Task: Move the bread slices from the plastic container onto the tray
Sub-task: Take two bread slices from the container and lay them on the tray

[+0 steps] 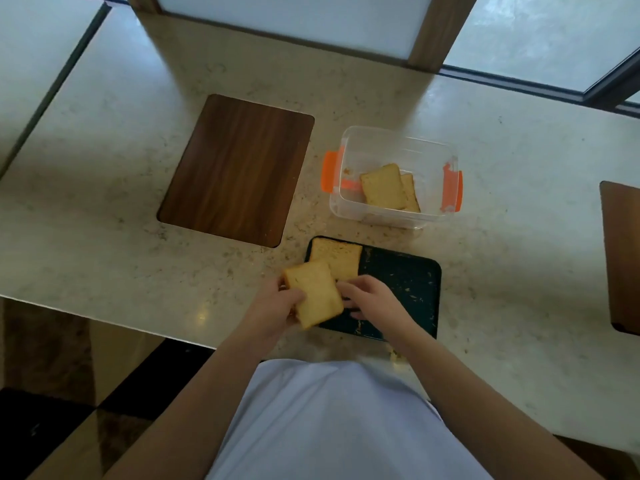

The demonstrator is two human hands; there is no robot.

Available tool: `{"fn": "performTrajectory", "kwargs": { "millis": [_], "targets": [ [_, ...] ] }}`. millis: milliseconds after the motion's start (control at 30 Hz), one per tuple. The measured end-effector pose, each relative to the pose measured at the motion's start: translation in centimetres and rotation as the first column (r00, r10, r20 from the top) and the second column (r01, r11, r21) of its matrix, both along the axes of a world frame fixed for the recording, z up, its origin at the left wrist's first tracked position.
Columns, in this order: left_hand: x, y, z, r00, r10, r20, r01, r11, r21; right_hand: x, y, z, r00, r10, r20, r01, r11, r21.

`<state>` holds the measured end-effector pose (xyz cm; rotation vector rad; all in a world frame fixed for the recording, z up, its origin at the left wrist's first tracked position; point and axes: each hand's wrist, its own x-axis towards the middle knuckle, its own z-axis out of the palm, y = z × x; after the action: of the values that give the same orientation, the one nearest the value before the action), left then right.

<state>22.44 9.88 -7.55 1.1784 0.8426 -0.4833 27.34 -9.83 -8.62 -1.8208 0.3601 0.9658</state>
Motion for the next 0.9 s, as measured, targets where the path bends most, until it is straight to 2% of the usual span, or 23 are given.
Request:
{"fn": "performTrajectory", "kwargs": {
  "millis": [33, 100, 167, 233, 367, 567, 700, 900],
  "targets": [
    [0.1, -0.7, 0.0, 0.999, 0.036, -0.005, -0.037, 0.997, -0.068, -0.8, -0.5, -0.2, 0.977, -0.156, -0.142, 0.17, 0.981, 0.094],
    [0.5, -1.7, -0.2, 0.995, 0.103, -0.004, -0.102, 0.984, -0.146, -2.0, -0.9, -0.3, 0.847, -0.371, -0.382, 0.466, 0.864, 0.193],
    [0.8, -2.2, -0.6, 0.993, 0.119, 0.011, -0.116, 0.982, -0.15, -2.8, -1.1, -0.2, 0.78, -0.425, -0.459, 0.571, 0.784, 0.244],
    [1.0, -2.6, -0.8, 0.997, 0.063, 0.049, -0.059, 0.995, -0.077, -3.1, -1.6, 0.0, 0.805, -0.426, -0.413, 0.557, 0.782, 0.279],
    [1.0, -2.5, -0.7, 0.965, -0.212, 0.153, 0.177, 0.96, 0.215, -2.5, -2.0, 0.4, 0.875, -0.426, -0.232, 0.473, 0.853, 0.219],
    [0.4, -1.4, -1.7, 0.955, -0.261, 0.138, 0.204, 0.92, 0.334, -1.5, -2.0, 0.1, 0.924, -0.382, -0.026, 0.383, 0.922, 0.057],
    [0.1, -1.0, -1.8, 0.963, -0.245, 0.109, 0.175, 0.883, 0.436, -1.2, -1.5, -0.3, 0.95, -0.304, 0.066, 0.303, 0.953, 0.022],
    [0.1, -0.7, -1.6, 0.945, -0.324, 0.05, 0.267, 0.849, 0.455, -0.8, -1.5, -0.9, 0.971, -0.236, 0.039, 0.237, 0.971, -0.015]
  ]
}}
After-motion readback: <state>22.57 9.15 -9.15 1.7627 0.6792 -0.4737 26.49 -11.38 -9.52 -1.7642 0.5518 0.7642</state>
